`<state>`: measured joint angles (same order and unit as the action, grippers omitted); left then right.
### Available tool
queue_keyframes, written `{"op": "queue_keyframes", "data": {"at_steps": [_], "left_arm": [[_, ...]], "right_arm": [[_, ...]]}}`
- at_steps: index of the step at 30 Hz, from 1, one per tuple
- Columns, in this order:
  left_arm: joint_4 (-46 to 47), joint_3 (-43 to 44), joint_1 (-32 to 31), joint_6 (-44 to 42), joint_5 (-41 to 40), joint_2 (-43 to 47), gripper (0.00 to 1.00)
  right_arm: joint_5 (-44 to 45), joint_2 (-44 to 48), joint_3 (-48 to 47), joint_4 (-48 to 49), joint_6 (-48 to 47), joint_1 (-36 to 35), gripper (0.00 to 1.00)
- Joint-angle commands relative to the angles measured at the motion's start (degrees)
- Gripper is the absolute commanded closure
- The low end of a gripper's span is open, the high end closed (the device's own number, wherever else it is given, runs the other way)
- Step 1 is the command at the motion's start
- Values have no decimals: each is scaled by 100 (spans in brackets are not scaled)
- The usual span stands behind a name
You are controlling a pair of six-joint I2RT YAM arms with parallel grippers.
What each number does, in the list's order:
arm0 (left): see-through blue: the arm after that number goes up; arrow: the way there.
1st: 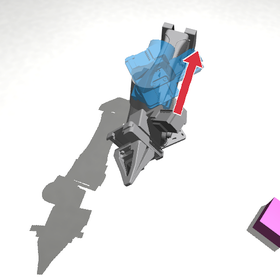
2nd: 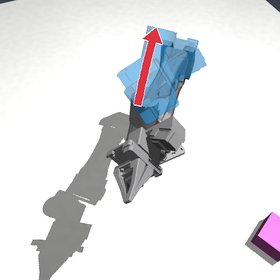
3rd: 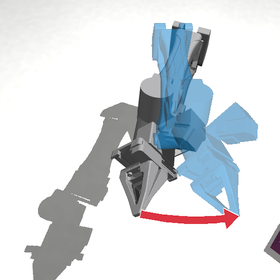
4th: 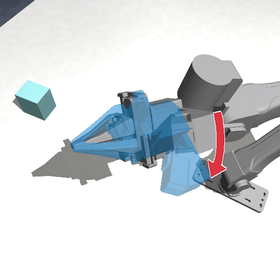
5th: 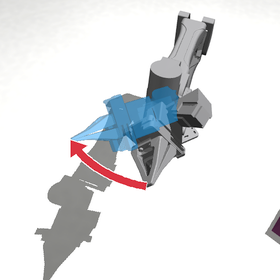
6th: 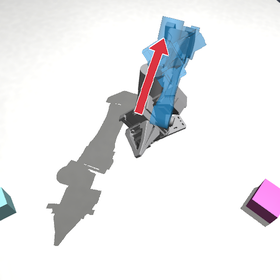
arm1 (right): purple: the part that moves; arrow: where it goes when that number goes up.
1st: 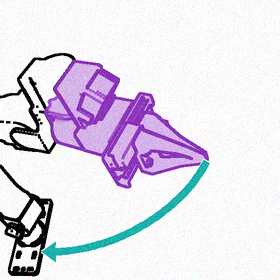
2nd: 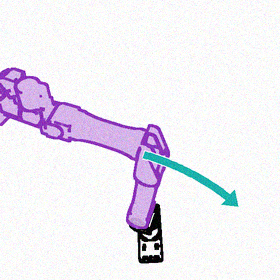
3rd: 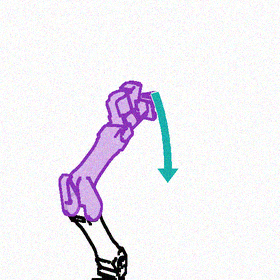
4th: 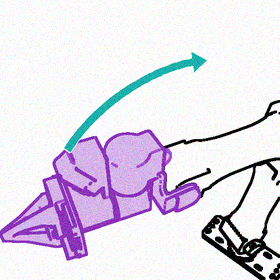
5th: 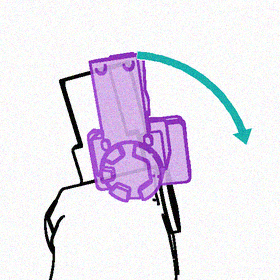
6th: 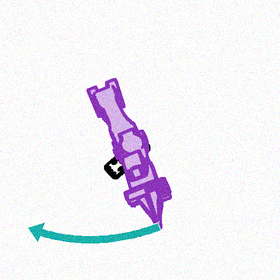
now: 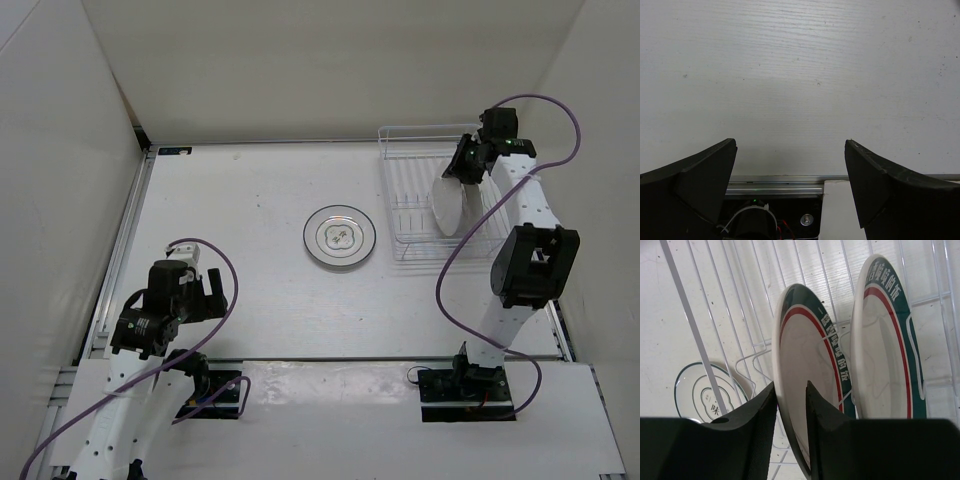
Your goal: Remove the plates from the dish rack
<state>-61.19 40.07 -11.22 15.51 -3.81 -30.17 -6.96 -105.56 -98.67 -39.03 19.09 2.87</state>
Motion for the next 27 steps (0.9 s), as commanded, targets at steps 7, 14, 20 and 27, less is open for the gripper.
{"op": "queue_keyframes", "data": {"at_steps": [7, 14, 20, 27], "left_arm": [[98, -26, 6, -30, -23, -41, 0], [98, -26, 6, -30, -14, -50, 0], [107, -26, -3, -48, 12, -68, 0], [99, -26, 6, -39, 30, -85, 0]], "right_arm": [[72, -9, -485, -158, -239, 11, 81], [72, -70, -846, -316, -353, 11, 100], [-7, 44, -1188, -474, -424, -6, 100], [-498, 571, -1540, -518, -424, -41, 100]]}}
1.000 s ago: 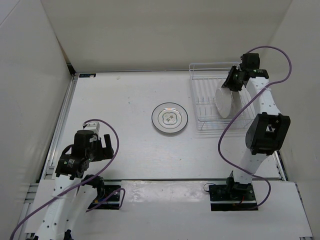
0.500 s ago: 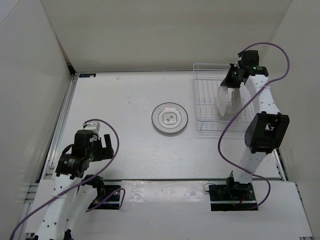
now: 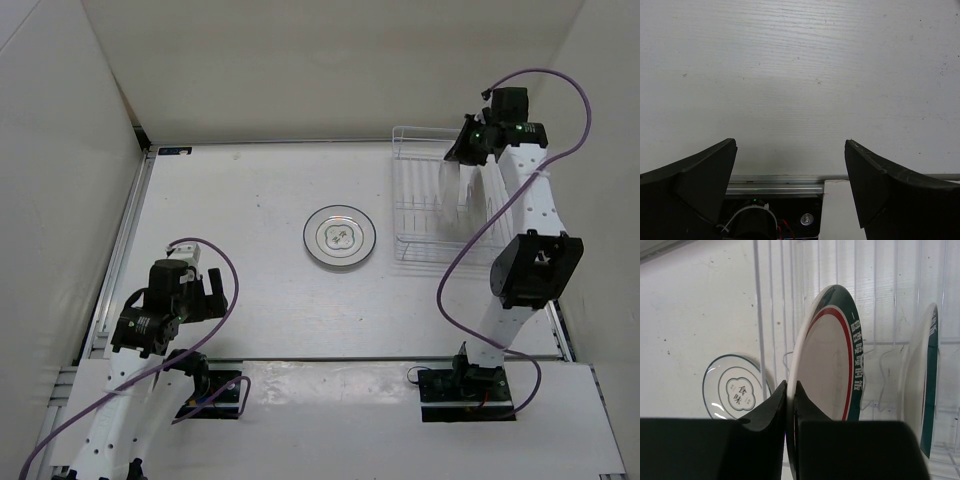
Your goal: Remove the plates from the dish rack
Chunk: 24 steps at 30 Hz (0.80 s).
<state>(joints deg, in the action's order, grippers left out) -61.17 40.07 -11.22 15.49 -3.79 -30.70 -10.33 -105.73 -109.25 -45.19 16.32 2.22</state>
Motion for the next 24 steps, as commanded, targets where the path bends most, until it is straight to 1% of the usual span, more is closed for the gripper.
{"op": "queue_keyframes", "data": {"at_steps": [1, 4, 6, 8, 9, 10, 11, 13, 14, 15, 16, 17, 18, 19, 20, 21, 22, 23, 24], "left_arm": [[114, -26, -3, -46, 28, -15, 0], [122, -26, 6, -46, 36, -33, 0], [114, -35, 15, -37, 45, -15, 0], [123, -26, -3, -46, 45, -15, 0], [114, -26, -3, -37, 45, -33, 0], [122, -35, -3, -37, 63, -33, 0], [123, -35, -3, -37, 54, -41, 0], [123, -35, 6, -37, 45, -24, 0], [140, -26, -3, -37, 54, -41, 0], [131, -26, -3, -46, 45, -33, 0], [131, -35, 15, -37, 45, -33, 0], [140, -35, -2, -28, 45, -33, 0], [114, -44, -3, -19, 54, -41, 0], [114, -35, 15, -19, 45, -42, 0], [122, -44, 6, -28, 37, -50, 0], [114, -35, 6, -28, 36, -50, 0], [105, -26, -3, -11, 36, -59, 0], [96, -26, 15, -10, 10, -68, 0], [79, -9, 15, -2, -16, -50, 0]], "right_arm": [[-328, 702, -492, 98, -129, 7, 100], [-697, 983, -545, 107, -155, -203, 100], [-786, 1168, -510, 168, -172, -511, 100], [-883, 1414, -404, 221, -243, -1019, 100], [-674, 1467, -387, 195, -339, -1396, 100], [-350, 1572, -334, 160, -488, -1617, 100], [184, 1608, -316, 125, -654, -2289, 100], [932, 1617, -177, -42, -848, -2803, 100], [2554, 1591, -97, -43, -980, -3049, 100], [3110, 1582, 17, 18, -1068, -3870, 100], [3603, 1382, 244, 358, -1304, -4122, 100], [5209, 1241, 273, 431, -1567, -4655, 100], [5764, 1091, 142, 580, -1805, -5148, 100], [6736, 316, 37, 703, -2182, -5535, 100], [7685, 21, -199, 983, -2829, -5696, 100], [8121, -626, -358, 1238, -3123, -5906, 100], [8674, -789, -360, 1884, -3404, -5995, 100], [8784, -878, -160, 2535, -3999, -6048, 100], [8637, -861, -27, 2785, -4100, -6066, 100]]}}
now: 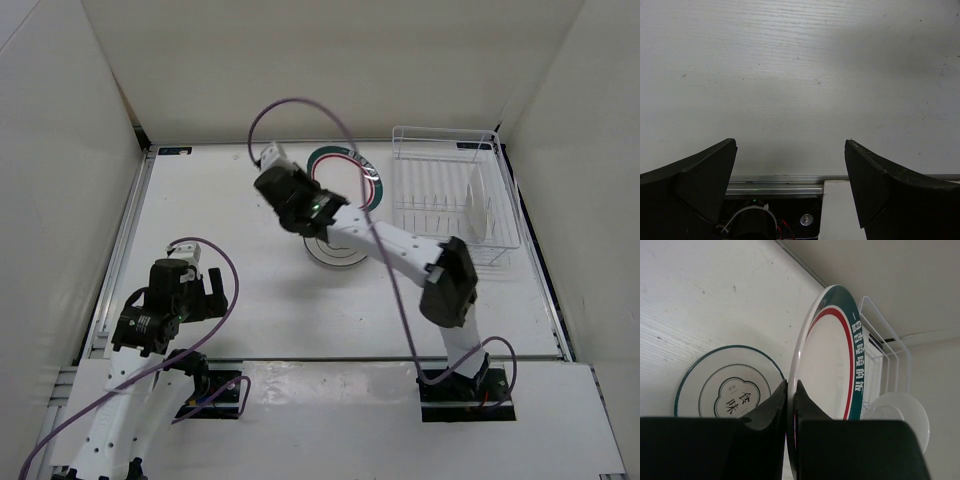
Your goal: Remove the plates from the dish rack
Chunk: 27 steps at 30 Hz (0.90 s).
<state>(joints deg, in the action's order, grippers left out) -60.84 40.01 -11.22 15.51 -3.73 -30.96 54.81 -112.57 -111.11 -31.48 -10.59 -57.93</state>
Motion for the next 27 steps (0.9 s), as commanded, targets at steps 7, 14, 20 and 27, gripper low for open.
{"op": "queue_keyframes", "data": {"at_steps": [7, 14, 20, 27], "left_arm": [[63, -28, 6, 5, -32, 73, 0], [81, -37, 6, -4, 12, 107, 0], [63, -37, -2, 5, -5, 169, 0], [81, -46, 6, -13, 65, 99, 0]], "right_arm": [[1963, -142, 722, 2243, -1639, -385, 100], [1376, 50, 872, 1077, -341, -543, 100], [1233, 886, 1880, -701, 848, -938, 100], [857, 1290, 2067, -3773, 3273, -1809, 100]]}}
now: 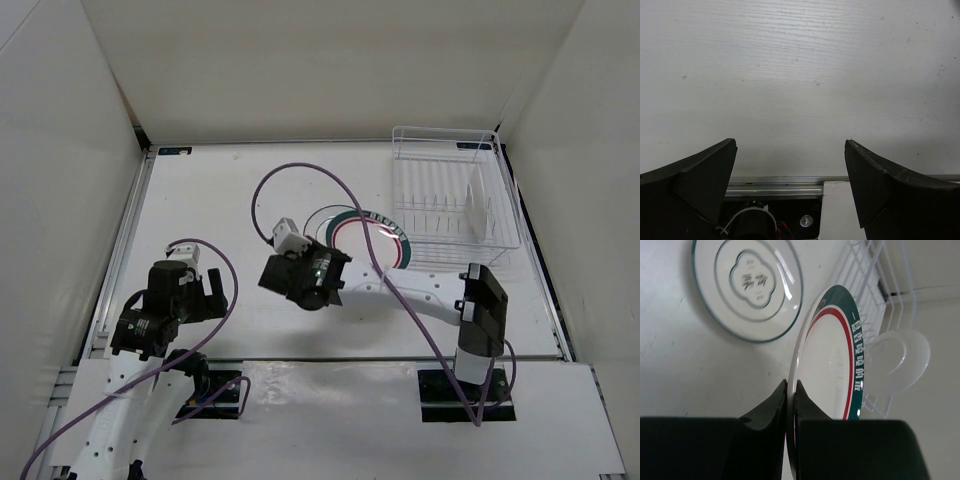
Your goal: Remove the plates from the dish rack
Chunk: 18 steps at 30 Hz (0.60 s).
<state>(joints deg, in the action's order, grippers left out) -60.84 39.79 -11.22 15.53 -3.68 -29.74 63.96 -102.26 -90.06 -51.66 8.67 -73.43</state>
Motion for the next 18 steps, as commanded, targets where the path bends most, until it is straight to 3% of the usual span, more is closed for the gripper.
{"op": "queue_keyframes", "data": {"at_steps": [1, 5, 11, 18], "left_arm": [[72, -15, 6, -15, 61, -32, 0], [116, -15, 15, -6, 61, -23, 0], [90, -24, -3, -24, 52, -23, 0], [81, -24, -3, -6, 61, -23, 0]], "right_arm": [[-190, 294, 232, -1847, 1574, -338, 100], [-464, 180, 560, -2277, 2443, -1032, 100], [-753, -294, 937, -2279, 3097, -1332, 100], [-1009, -268, 2043, -1147, 3563, -1376, 100]]}}
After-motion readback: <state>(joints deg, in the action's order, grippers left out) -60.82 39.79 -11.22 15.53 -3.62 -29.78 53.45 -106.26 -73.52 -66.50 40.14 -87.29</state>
